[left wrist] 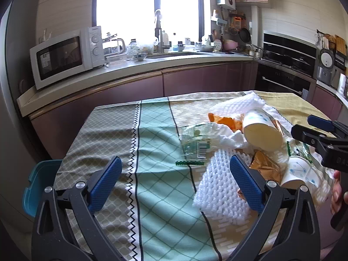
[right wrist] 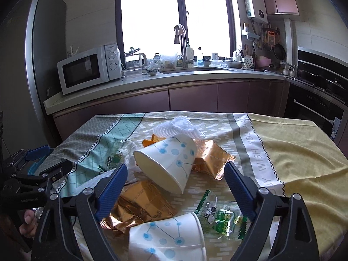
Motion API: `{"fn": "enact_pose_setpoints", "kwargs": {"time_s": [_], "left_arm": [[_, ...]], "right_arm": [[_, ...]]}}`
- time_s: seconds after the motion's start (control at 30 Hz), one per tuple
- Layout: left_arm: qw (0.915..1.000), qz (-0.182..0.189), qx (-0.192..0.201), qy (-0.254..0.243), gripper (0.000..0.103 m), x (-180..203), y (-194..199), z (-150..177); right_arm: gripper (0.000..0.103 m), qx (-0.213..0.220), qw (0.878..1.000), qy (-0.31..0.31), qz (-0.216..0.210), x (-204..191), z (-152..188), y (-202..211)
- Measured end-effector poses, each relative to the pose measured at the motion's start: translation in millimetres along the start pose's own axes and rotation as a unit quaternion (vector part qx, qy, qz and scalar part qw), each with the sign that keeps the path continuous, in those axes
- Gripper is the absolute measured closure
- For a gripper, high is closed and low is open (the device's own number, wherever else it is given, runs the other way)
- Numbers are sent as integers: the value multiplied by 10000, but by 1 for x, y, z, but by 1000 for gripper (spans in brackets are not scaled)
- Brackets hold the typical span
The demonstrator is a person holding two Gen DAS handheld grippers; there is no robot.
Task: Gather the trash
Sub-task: 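Grasp the gold foil bag with the left gripper while the right gripper grasps a blue-dotted paper cup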
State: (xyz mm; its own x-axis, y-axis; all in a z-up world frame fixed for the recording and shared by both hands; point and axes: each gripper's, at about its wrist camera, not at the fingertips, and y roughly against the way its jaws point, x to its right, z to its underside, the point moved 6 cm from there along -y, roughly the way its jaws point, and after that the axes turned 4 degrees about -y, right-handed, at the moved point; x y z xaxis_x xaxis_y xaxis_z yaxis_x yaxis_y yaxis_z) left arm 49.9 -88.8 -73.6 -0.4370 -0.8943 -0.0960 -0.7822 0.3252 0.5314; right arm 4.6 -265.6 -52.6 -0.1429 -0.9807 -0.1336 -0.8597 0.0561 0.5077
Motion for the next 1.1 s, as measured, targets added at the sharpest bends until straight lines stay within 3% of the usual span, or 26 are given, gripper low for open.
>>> {"fn": "enact_pose_setpoints", "kwargs": {"time_s": [0.27, 0.37, 0.5, 0.6, 0.77, 0.83, 1.0, 1.1], "left_arm": [[9923, 866, -127, -876, 20, 65, -5, 8], [9892, 1003, -219, -1042, 29, 79, -8, 10], [9852, 1284, -471, -1038, 34, 85, -15, 15], [9809, 1506, -755, -972, 47, 85, -29, 19], [9742, 1795, -1120, -782, 87, 85, -44, 26], [9734, 1845, -1176, -681, 96, 83, -46, 27], [9740, 1914, -1051, -599, 100, 79, -40, 23], [9741, 1958, -959, -601, 100, 76, -32, 19]], "right_arm": [[27, -317, 9989, 344, -85, -7, 8, -22], [35, -492, 9975, 481, -155, -16, 9, -31], [36, -561, 9966, 537, -273, -19, 8, -34], [37, -590, 9962, 585, -257, -19, 7, -36], [37, -632, 9965, 488, -267, -9, 12, -31], [37, -611, 9969, 436, -244, -3, 13, -27], [37, -597, 9980, 124, -192, 18, 14, -18], [37, -608, 9975, 296, -185, 10, 14, -19]]}}
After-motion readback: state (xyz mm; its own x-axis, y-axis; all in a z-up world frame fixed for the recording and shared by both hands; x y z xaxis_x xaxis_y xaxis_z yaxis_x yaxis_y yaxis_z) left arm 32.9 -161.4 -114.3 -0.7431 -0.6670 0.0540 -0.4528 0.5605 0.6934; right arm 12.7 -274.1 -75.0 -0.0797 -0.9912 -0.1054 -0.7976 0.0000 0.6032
